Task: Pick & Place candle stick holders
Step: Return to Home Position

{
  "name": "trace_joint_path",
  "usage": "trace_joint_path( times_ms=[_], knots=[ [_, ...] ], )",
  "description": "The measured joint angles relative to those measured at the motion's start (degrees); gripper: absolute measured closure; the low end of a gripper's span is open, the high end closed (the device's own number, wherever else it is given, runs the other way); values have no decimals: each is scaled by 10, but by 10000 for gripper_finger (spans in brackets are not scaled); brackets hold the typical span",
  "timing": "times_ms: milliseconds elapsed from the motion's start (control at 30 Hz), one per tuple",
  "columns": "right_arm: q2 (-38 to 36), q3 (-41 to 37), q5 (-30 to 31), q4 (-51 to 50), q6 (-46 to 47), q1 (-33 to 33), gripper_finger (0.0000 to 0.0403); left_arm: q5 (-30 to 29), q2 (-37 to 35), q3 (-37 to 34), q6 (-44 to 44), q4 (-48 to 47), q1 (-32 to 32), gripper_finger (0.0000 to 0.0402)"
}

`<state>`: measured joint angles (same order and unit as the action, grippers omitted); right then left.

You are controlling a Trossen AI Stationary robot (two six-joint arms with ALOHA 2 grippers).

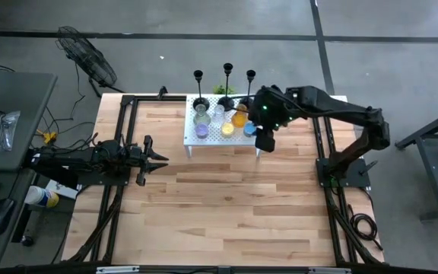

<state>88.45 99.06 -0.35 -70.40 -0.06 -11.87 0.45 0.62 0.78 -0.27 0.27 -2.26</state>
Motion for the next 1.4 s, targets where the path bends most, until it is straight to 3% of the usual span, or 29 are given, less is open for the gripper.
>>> trace_joint_path(
  times_ms=[300,733,1100,1400],
  knots=[
    [-120,-183,2,156,22,37,251,0,0,0,0,0,0,325],
    [-354,-454,4,272,182,83,251,0,0,0,0,0,0,325],
    [-550,-674,4,450,183,129,251,0,0,0,0,0,0,325],
    [-662,-829,4,649,182,157,251,0,0,0,0,0,0,325]
  ],
)
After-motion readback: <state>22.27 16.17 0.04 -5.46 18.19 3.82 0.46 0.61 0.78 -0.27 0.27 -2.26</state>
